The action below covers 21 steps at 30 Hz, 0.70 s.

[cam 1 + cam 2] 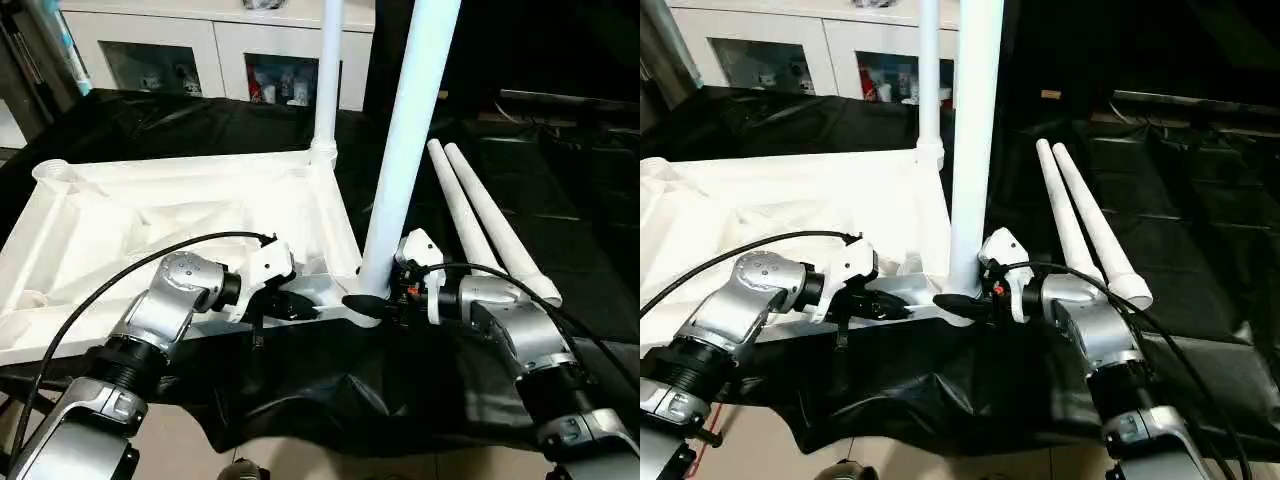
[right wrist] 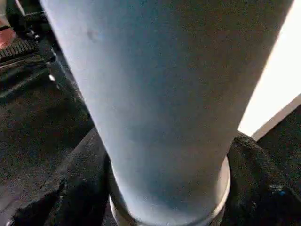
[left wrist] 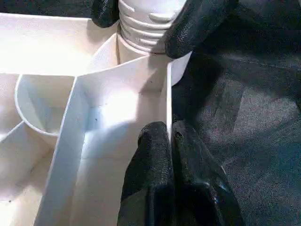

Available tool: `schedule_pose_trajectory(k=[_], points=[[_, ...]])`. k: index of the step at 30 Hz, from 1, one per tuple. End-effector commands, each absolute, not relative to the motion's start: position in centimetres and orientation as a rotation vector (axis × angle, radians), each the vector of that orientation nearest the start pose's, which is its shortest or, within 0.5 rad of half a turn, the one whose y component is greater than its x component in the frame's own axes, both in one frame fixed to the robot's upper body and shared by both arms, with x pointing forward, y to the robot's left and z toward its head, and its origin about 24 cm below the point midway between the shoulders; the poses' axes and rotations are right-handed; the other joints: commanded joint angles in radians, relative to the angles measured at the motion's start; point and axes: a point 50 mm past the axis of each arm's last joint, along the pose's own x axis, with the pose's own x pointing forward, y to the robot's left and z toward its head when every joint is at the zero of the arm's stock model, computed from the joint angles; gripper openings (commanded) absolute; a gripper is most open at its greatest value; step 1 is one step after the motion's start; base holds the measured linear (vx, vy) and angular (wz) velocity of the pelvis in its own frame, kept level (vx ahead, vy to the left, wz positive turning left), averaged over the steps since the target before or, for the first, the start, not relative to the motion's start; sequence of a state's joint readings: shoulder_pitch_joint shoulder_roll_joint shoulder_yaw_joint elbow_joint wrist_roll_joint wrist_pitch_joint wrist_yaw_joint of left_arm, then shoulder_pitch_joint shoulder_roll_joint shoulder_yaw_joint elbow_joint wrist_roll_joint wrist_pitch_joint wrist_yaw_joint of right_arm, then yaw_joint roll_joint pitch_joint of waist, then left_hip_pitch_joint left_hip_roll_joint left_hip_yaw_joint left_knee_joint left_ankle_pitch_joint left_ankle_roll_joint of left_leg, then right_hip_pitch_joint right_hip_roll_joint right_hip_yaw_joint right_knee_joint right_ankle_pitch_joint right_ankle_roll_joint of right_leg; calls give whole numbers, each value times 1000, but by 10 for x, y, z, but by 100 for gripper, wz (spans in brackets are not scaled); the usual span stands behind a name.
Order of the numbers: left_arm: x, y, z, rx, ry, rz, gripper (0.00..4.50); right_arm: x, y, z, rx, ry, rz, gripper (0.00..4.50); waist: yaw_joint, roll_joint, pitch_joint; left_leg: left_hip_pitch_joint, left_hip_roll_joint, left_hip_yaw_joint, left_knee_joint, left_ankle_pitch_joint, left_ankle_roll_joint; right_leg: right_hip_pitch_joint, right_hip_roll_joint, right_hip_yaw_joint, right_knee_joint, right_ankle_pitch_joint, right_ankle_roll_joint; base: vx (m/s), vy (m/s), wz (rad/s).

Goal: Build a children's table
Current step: Rotate leg to tighten

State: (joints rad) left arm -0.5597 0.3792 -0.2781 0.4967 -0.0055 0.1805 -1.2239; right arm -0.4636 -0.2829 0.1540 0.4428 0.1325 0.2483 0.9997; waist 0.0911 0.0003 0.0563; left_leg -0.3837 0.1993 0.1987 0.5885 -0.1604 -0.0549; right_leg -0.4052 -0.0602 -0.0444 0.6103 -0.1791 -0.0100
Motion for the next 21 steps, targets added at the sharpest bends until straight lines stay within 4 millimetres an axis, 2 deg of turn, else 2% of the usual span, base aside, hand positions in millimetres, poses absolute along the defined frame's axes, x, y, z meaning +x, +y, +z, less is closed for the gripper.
schedule_pose_trajectory(k=[1, 2, 3, 5, 6, 10, 11, 12, 13, 14, 18, 20, 21], points=[[321, 115, 62, 332, 399, -1280, 0, 316, -115, 38, -71, 344, 960, 275, -4, -1, -63, 27, 37, -19, -72, -276, -3, 33, -80, 43, -81, -282, -199, 0, 0, 0], [327, 110, 64, 319, 389, -1223, 0, 325, -114, 33, -40, 357, 807, 275, -10, -8, -60, 29, 34, -21, -74, -302, -16, 31, -81, 42, -88, -340, -190, 0, 0, 0], [332, 105, 65, 310, 378, -1187, 0, 329, -112, 31, -18, 363, 748, 275, -11, -8, -61, 33, 32, -24, -74, -310, -30, 30, -84, 41, -90, -391, -177, 0, 0, 0], [338, 98, 67, 293, 365, -1129, 0, 333, -108, 27, 12, 368, 666, 274, -17, -5, -60, 31, 33, -27, -75, -317, -36, 30, -85, 40, -95, -426, -159, 0, 0, 0], [343, 92, 68, 287, 358, -1084, 0, 335, -103, 25, 41, 374, 620, 274, -16, -5, -60, 36, 33, -25, -73, -324, -33, 26, -84, 43, -98, -422, -154, 0, 0, 0], [351, 81, 70, 294, 347, -1002, 0, 339, -92, 24, 74, 383, 540, 274, -14, -4, -64, 30, 31, -24, -73, -291, -23, 31, -80, 43, -93, -358, -157, 0, 0, 0], [354, 74, 70, 288, 342, -964, 0, 341, -86, 23, 70, 388, 489, 274, -10, -1, -67, 28, 32, -23, -73, -266, -21, 33, -80, 43, -85, -298, -167, 0, 0, 0], [355, 71, 70, 286, 338, -947, 0, 343, -84, 22, 67, 390, 459, 274, -12, -1, -68, 28, 31, -21, -72, -256, -21, 32, -79, 44, -84, -278, -172, 0, 0, 0], [355, 71, 70, 286, 338, -947, 0, 343, -84, 22, 67, 390, 459, 274, -11, 1, -68, 27, 30, -22, -72, -252, -22, 33, -78, 43, -83, -267, -176, 0, 0, 0], [354, 63, 69, 292, 328, -955, 0, 344, -72, 23, 52, 372, 453, 274, -10, 1, -70, 27, 30, -21, -69, -245, -17, 36, -80, 44, -82, -245, -183, 0, 0, 0], [350, 60, 68, 302, 313, -1008, 0, 345, -66, 28, 34, 325, 496, 274, -10, 0, -70, 24, 29, -21, -70, -248, -4, 40, -79, 42, -80, -225, -185, 0, 0, 0], [348, 60, 67, 304, 309, -1034, 0, 345, -67, 29, 48, 319, 510, 344, -10, 0, -69, 25, 30, -20, -71, -250, 2, 40, -78, 42, -80, -225, -186, 0, 0, 0], [346, 62, 67, 313, 306, -1058, 0, 345, -69, 30, 46, 313, 529, 344, -9, 1, -69, 25, 29, -20, -70, -252, 4, 40, -79, 42, -81, -230, -186, 0, 0, 0]])
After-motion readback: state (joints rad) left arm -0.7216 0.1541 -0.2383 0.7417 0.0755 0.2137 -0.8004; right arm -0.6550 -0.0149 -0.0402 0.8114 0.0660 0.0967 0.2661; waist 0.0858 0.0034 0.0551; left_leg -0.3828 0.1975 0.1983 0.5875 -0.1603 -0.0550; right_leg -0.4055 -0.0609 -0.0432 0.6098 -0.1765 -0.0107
